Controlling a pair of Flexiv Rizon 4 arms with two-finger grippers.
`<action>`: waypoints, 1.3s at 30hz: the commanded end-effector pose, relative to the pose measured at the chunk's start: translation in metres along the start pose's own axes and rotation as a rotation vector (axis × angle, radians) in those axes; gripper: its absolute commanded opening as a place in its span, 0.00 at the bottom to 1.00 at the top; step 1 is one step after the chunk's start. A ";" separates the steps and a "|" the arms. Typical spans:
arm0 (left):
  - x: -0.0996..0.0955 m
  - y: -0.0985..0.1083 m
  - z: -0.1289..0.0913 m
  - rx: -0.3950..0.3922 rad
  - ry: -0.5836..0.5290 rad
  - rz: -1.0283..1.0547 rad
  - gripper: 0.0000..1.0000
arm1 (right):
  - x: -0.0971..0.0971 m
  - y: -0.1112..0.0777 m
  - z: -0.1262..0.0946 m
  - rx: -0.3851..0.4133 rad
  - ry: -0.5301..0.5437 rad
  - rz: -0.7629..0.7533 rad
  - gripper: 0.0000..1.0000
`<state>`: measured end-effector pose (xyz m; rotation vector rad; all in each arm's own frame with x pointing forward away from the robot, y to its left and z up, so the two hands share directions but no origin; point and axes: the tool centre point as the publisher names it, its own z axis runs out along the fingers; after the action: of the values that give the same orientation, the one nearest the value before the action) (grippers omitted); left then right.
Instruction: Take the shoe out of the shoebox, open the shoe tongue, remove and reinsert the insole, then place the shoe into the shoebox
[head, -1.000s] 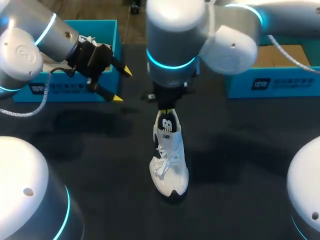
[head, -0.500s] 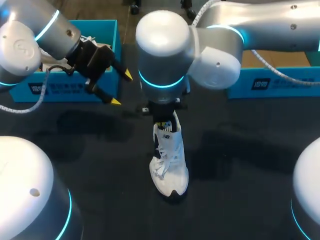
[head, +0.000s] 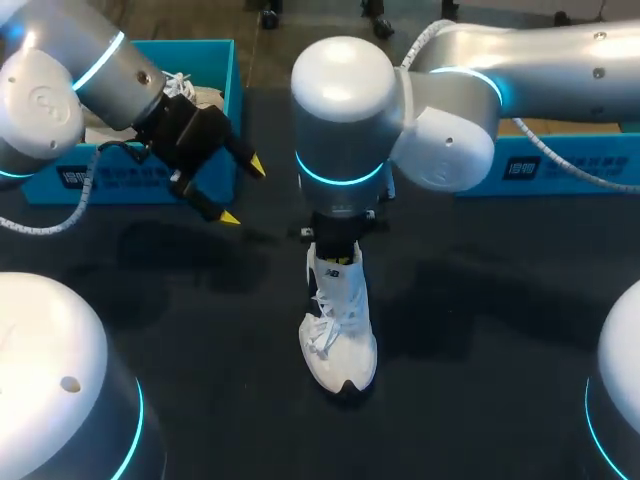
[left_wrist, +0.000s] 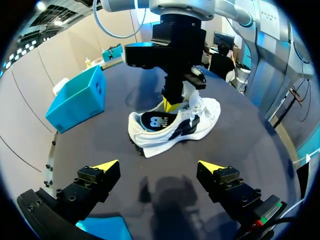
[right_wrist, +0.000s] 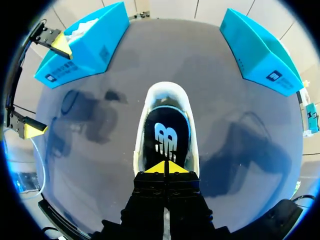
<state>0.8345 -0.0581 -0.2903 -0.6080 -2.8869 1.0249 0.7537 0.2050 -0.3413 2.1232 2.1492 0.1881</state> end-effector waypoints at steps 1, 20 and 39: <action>-0.002 -0.002 -0.001 -0.014 0.012 0.002 1.00 | -0.004 0.000 0.010 0.011 0.009 0.002 0.00; -0.002 -0.002 -0.001 -0.014 0.012 0.002 1.00 | 0.005 -0.002 0.040 0.071 -0.008 -0.018 0.00; -0.002 -0.002 -0.001 -0.014 0.012 0.002 1.00 | 0.002 0.017 0.051 0.013 -0.020 -0.048 0.00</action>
<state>0.8364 -0.0601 -0.2883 -0.6139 -2.8846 1.0010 0.7744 0.2056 -0.3763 2.0618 2.1783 0.1435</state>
